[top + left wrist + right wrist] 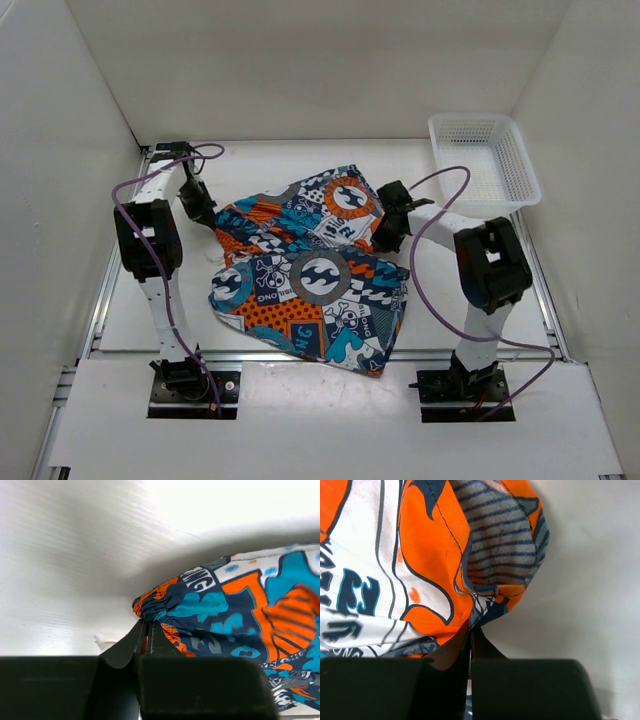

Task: Fold and stack the shorts
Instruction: Fold the shorts

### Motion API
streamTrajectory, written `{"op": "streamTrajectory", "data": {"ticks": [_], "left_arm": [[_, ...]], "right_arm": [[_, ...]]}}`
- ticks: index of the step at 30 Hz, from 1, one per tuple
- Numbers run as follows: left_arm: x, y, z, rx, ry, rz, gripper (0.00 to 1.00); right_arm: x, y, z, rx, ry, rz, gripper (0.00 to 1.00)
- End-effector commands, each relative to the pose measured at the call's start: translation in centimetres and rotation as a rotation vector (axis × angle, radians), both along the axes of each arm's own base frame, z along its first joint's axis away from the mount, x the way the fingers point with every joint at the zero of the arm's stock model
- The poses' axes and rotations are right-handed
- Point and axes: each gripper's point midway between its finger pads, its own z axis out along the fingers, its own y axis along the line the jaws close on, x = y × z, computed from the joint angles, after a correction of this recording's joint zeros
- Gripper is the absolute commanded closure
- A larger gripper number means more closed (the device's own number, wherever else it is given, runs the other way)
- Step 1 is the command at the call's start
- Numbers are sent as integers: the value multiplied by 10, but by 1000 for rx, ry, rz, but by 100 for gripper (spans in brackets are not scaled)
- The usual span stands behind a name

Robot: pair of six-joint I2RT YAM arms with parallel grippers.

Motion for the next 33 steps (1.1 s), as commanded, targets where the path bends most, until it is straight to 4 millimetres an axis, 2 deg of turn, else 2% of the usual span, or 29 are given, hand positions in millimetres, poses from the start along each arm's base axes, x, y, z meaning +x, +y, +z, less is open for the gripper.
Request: {"op": "streamTrajectory", "data": {"ticks": [1,2,4,5,6,7,8,9,10,11,12,13,14,15,16,17,18,19,20,21,22,23,24,27,29,30,31,33], "left_arm": [[-4,2,12,25,-7,-45,90],[0,4,20,39,-34,-52,90],[-1,9,25,66,-24,-56,90],[4,10,33,69,-43,-55,88],[6,12,37,82,-50,-62,76],[7,12,37,82,-47,-62,70],[8,12,41,82,-52,-62,65],[13,13,47,85,-73,-61,56],[14,11,47,76,-74,-63,41],[17,11,51,78,-89,-62,30],[21,9,55,67,-104,-56,22],[21,9,55,67,-104,-55,12],[24,10,55,67,-108,-55,5],[26,10,58,69,-119,-55,5],[26,10,51,64,-102,-47,5],[28,8,49,55,-101,-49,5],[32,6,41,40,-97,-52,5],[31,6,36,39,-87,-53,6],[31,6,31,37,-74,-53,6],[30,6,19,34,-49,-53,7],[29,6,15,33,-38,-53,7],[30,3,15,21,-39,-56,7],[26,0,8,2,-20,-59,7],[29,-4,3,-19,-33,-64,6],[29,-9,2,-49,-38,-70,6],[29,-11,3,-61,-39,-72,6],[30,-11,1,-60,-44,-72,8],[32,-16,-3,-91,-45,-69,14]], "right_arm": [[-35,-37,-2,-150,17,-54,100],[-39,-45,0,-176,9,-76,100],[-44,-52,11,-188,-17,-86,100],[-46,-53,15,-192,-20,-73,94],[-37,-54,22,-209,-51,-73,74],[-24,-51,41,-204,-95,-72,62],[-16,-51,51,-225,-123,-33,49],[-10,-51,58,-242,-136,-13,32],[11,-45,77,-243,-184,0,27],[18,-46,84,-276,-196,47,25],[26,-43,84,-292,-192,72,23],[45,-36,105,-299,-248,116,23],[56,-32,111,-308,-271,142,23],[68,-28,101,-330,-259,176,28],[77,-23,102,-335,-263,210,33],[98,-15,125,-345,-316,244,37],[113,-15,107,-370,-293,271,38],[126,-14,105,-362,-295,292,38],[151,-7,132,-337,-371,285,38],[159,7,104,-293,-327,382,34],[172,6,102,-268,-330,391,28],[194,14,132,-230,-413,384,28],[198,22,101,-214,-362,423,27],[220,29,103,-155,-410,417,27],[223,31,103,-110,-414,391,40],[221,38,100,-61,-409,385,44],[219,38,94,-53,-388,371,48],[217,44,92,-14,-380,362,48]]}}
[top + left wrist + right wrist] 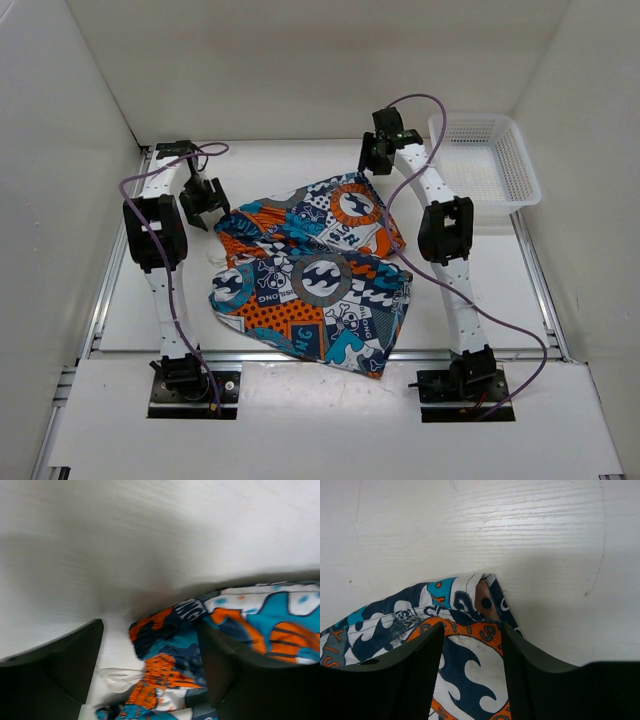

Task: Fold and stack the shorts
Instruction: Fold the shorts

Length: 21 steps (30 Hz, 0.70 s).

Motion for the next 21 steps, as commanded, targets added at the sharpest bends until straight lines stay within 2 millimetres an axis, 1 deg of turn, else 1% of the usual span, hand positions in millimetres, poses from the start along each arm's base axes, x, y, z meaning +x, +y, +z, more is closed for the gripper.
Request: {"op": "streamTrajectory", "data": {"ticks": [1,2,3,4,5,6,8,9,10,11,12,13,14,15,16,17,18,19,20,21], "left_arm": [[12,-11,10,-69,-63,-7,28],[14,-13,5,-81,-64,-9,38],[16,-13,8,-82,-71,0,48],[16,-13,3,-83,-61,0,59],[18,-13,6,-82,-70,0,82],[21,-13,8,-81,-80,-1,90],[21,-13,8,-81,-80,-1,90],[23,-13,11,-80,-89,-1,90],[23,-13,11,-80,-90,-1,90],[24,-13,16,-79,-102,-2,90],[25,-11,20,-70,-110,0,90],[25,-11,20,-70,-110,0,90],[27,-11,23,-69,-119,-1,90],[28,-11,27,-68,-128,-1,90],[28,-11,27,-68,-129,-1,90],[28,-11,27,-68,-129,-1,90],[28,-11,31,-67,-138,-1,90],[28,-11,31,-67,-138,-1,90],[28,-12,31,-76,-138,-3,90],[26,-12,29,-77,-129,-3,90]], "right_arm": [[-3,24,21,123,-5,22,45],[-3,27,14,139,11,27,41],[-3,27,14,140,11,27,38],[-2,29,8,147,18,16,35],[-1,29,3,145,23,16,34],[0,28,2,144,22,1,31],[6,28,-4,140,12,-5,29],[8,29,0,144,2,-4,31],[8,29,0,149,5,-11,37],[8,30,0,159,9,-24,42],[5,31,-4,169,27,-26,47],[3,33,1,183,32,-27,47],[1,35,1,205,42,-38,47],[3,36,3,210,29,-37,47],[2,38,4,225,37,-40,47],[3,36,-7,221,54,-61,44],[6,37,-8,223,48,-60,42],[8,37,-12,227,49,-79,38],[9,38,-26,226,67,-88,36],[16,39,-21,244,50,-111,36]]}}
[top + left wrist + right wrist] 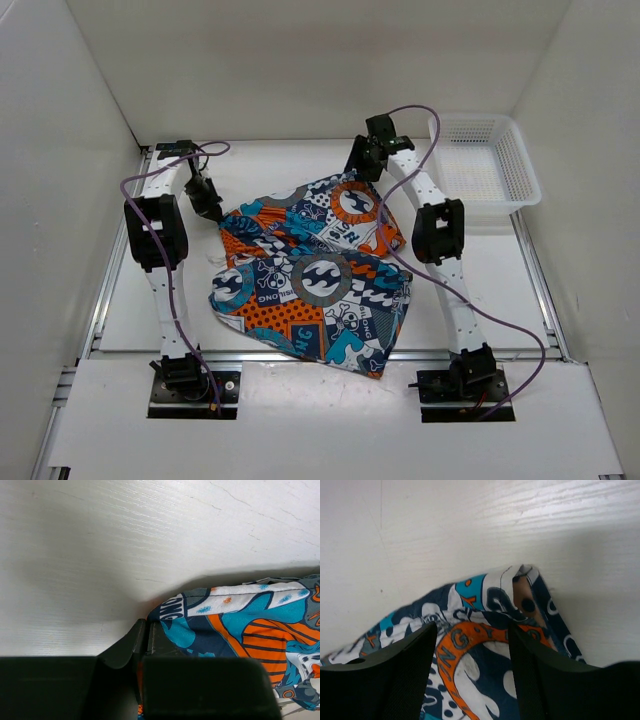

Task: Fold and stack the shorts
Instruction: Fold the shorts

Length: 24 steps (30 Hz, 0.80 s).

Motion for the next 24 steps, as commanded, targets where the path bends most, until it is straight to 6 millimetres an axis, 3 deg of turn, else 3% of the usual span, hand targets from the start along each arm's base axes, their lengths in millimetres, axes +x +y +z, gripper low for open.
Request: {"op": "streamTrajectory", "data": {"ticks": [1,3,4,6,10,12,13,17,18,19,21,22,23,24], "left_arm": [[15,-2,30,-14,-93,-2,90],[15,-2,30,-14,-93,-2,90],[12,-4,28,-25,-85,-4,90],[12,-4,28,-25,-85,-4,90],[8,-3,29,-17,-74,-2,90],[8,-2,33,-14,-86,-13,90],[8,0,33,-4,-85,-10,90],[8,4,33,-3,-85,-1,90],[8,4,33,-1,-87,-10,90],[8,4,33,-1,-87,-10,90],[6,4,33,-2,-78,-10,90],[8,5,35,1,-89,-18,90],[9,5,39,2,-98,-19,90],[9,5,39,2,-98,-19,90]], "right_arm": [[17,8,-13,57,-12,-56,36],[30,14,-10,99,-47,-85,36],[31,14,-20,105,-37,-96,36],[38,18,-13,134,-61,-114,36],[40,12,-33,123,-34,-179,46],[37,7,-43,101,-14,-204,63],[37,2,-48,77,-15,-223,78],[36,-10,-34,16,-40,-228,96],[37,-11,-20,9,-65,-222,96],[36,-18,-18,-33,-78,-212,96],[37,-24,6,-61,-127,-201,86],[38,-28,7,-93,-149,-180,79],[40,-30,21,-106,-182,-176,62],[40,-31,21,-118,-187,-163,55]]}}
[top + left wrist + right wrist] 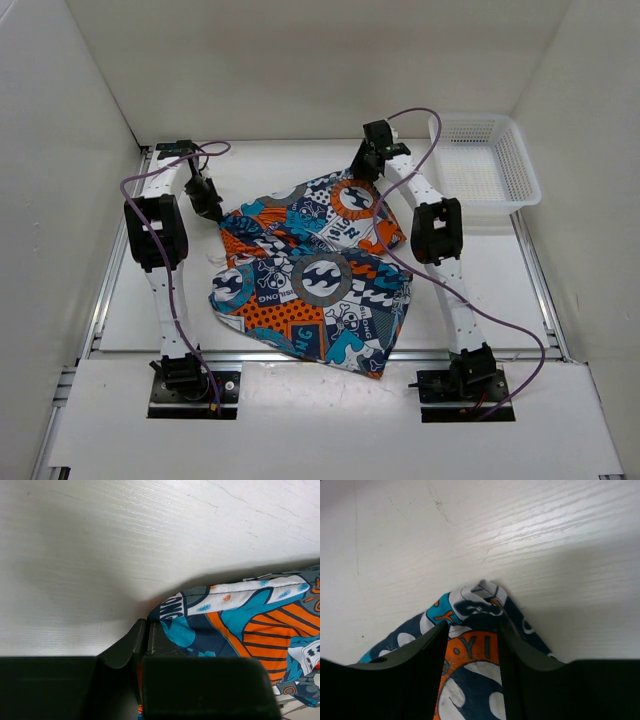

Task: Fold and stack the shorts
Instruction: Fold the shorts

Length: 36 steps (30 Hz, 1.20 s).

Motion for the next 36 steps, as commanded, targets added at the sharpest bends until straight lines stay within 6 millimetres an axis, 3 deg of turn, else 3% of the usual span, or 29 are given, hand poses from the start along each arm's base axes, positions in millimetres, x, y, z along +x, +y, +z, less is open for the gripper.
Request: {"op": "streamTrajectory", "data": {"ticks": [1,2,3,6,10,11,13,14,18,22,26,28,33,36], "left_arm": [[9,4,39,8,-96,-12,90],[9,4,39,8,-96,-12,90],[9,4,39,8,-96,-12,90],[9,4,43,9,-105,-12,90],[9,2,43,-1,-106,-14,90],[12,2,46,-1,-115,-14,90],[9,-1,47,-21,-108,-19,90],[9,-1,43,-22,-99,-19,90],[9,-1,43,-22,-99,-19,90],[11,-3,44,-31,-100,-21,90],[11,-3,44,-31,-100,-21,90],[11,-3,44,-31,-100,-21,90],[9,-1,45,-20,-99,-27,90],[9,-1,45,-20,-99,-27,90]], "right_arm": [[8,-24,45,-129,-108,25,50],[12,-24,57,-143,-140,45,46],[12,-24,57,-153,-143,55,38],[15,-26,60,-181,-163,72,31],[26,-18,42,-187,-178,127,24],[31,-14,29,-180,-178,135,24],[39,-8,30,-112,-206,166,24],[34,-2,20,-82,-179,187,26],[28,5,27,-46,-171,213,28],[7,4,-4,-14,-48,248,24],[-2,11,-17,27,2,269,35],[-5,14,-24,46,21,276,48],[-2,14,-10,85,11,261,77],[3,2,12,68,-18,220,97]]}}
